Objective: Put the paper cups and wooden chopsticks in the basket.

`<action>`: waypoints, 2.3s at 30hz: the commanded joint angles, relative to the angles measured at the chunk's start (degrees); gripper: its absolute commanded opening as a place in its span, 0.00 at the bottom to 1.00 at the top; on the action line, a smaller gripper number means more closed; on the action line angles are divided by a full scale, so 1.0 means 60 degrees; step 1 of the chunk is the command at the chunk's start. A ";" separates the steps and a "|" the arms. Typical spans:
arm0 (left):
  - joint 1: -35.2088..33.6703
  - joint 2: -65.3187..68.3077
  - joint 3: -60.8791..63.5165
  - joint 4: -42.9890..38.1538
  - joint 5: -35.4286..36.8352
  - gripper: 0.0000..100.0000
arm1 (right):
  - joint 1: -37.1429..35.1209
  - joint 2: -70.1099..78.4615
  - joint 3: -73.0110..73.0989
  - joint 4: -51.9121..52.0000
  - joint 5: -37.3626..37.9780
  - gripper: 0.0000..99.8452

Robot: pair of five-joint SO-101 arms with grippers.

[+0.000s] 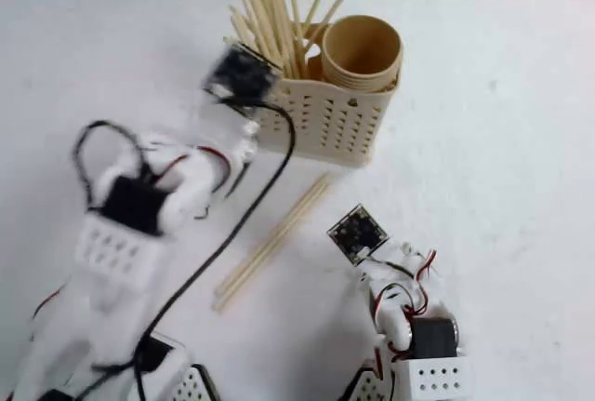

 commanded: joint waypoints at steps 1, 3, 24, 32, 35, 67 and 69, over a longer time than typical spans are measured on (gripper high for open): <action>-0.0051 -0.0740 -0.2037 -0.0630 0.1040 0.02 | -0.0022 -0.0037 0.0088 0.0066 0.0044 0.02; 0.0051 -0.0725 -0.2535 -0.1348 0.1656 0.02 | -0.0022 -0.0037 0.0088 0.0066 0.0044 0.02; 0.0447 0.5604 -0.6212 -0.6579 0.2286 0.03 | -0.0037 -0.0037 0.0088 0.0066 0.0044 0.02; 0.0007 0.6176 -0.6227 -0.6359 0.3516 0.03 | -0.0022 -0.0037 0.0088 0.0066 0.0044 0.02; -0.0022 0.6161 -0.6227 -0.6007 0.3531 0.04 | -0.0037 -0.0037 0.0088 0.0066 0.0044 0.02; 0.0930 0.1985 -0.2828 0.4249 -0.0396 0.10 | -0.0037 -0.0037 0.0088 0.0066 0.0044 0.02; 0.1370 0.1985 -0.1070 0.3370 -0.0923 0.10 | -0.0037 -0.0037 0.0088 0.0066 0.0044 0.02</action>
